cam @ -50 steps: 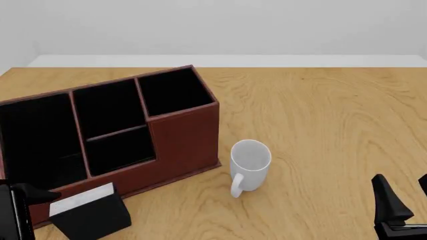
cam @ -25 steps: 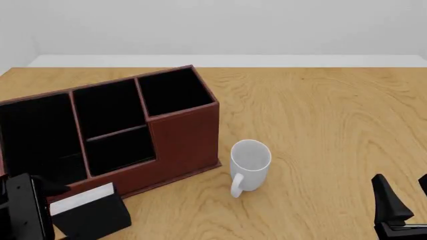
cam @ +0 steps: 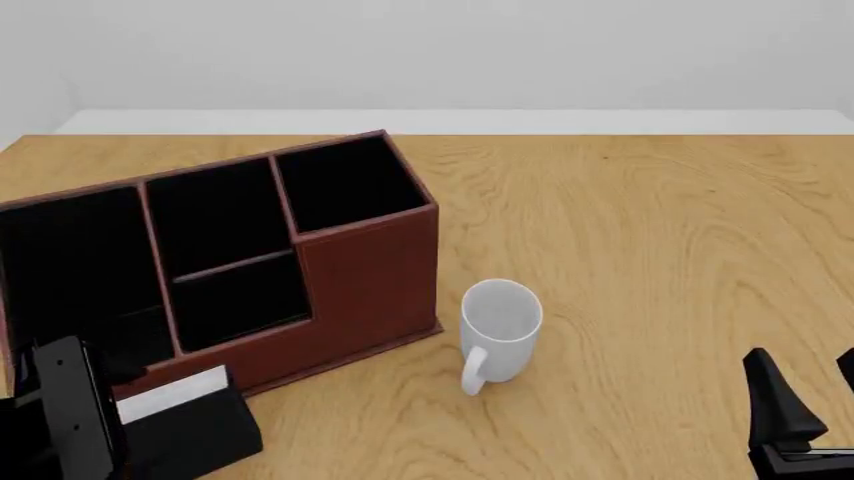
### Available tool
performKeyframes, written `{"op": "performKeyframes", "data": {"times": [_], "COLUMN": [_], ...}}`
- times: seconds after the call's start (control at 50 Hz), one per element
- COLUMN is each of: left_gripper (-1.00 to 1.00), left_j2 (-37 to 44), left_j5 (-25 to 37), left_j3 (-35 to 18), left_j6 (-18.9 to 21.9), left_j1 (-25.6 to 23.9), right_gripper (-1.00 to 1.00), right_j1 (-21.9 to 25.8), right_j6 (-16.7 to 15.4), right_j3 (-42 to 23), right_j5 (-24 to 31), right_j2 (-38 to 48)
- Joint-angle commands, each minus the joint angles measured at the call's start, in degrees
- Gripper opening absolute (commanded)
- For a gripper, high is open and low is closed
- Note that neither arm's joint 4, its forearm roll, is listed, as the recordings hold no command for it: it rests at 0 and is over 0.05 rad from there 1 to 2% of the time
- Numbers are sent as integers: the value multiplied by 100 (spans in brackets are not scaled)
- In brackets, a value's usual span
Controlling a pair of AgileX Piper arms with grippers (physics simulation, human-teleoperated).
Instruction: Pick up the book and place it in the front compartment of the caddy.
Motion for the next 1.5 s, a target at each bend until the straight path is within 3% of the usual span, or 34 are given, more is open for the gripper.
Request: {"op": "performKeyframes", "data": {"times": [0.02, 0.66, 1.46, 1.48, 1.5], "left_gripper": [100, 100, 100, -100, -100], "left_j2": [186, 618, 1165, 1149, 1140], "left_j5": [-227, -762, -1556, -1562, -1564], "left_j3": [92, 374, 807, 840, 854], "left_j6": [21, 105, -20, 33, 62], "left_j1": [96, 306, 227, 217, 218], "right_gripper": [100, 100, 100, 100, 100], "right_j1": [0, 0, -1, 0, -1], "right_j6": [1, 0, -1, 0, 0], "right_j3": [0, 0, 0, 0, 0], "right_j5": [0, 0, -1, 0, 0], "right_j2": [1, 1, 3, -1, 1]}}
